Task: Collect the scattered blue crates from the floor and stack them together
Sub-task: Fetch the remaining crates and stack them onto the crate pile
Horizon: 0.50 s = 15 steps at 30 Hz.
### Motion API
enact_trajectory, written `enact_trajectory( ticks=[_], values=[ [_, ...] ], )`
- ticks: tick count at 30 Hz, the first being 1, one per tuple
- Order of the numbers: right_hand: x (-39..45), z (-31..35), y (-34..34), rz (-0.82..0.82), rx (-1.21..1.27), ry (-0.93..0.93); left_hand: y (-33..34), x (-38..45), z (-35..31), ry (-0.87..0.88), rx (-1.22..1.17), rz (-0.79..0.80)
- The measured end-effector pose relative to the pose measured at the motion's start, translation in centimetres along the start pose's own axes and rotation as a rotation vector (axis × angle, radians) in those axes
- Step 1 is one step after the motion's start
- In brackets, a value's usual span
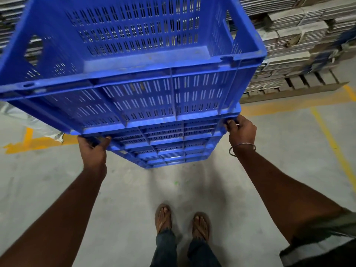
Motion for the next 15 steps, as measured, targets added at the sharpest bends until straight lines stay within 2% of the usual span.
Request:
enact_trajectory(
  ticks=[3,8,15],
  values=[
    [0.7,-0.1,0.2,-0.019,0.078,0.025,0.1,0.1,0.3,0.006,-0.003,-0.027],
    [0.9,-0.9,0.6,0.023,0.059,0.097,-0.1,0.0,1.8,-0.037,0.033,-0.023],
    [0.6,-1.3,0.4,0.073,0.063,0.071,-0.2,-0.3,1.8,-0.049,0.091,0.029]
  ],
)
Point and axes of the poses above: each hand's wrist, its own x-axis towards the middle knuckle, its own y-axis out of the palm, z = x × y, the point moved 2 cm from there along x, towards the middle knuckle, and after that the axes turned 2 degrees about -x, right-handed, at the moved point
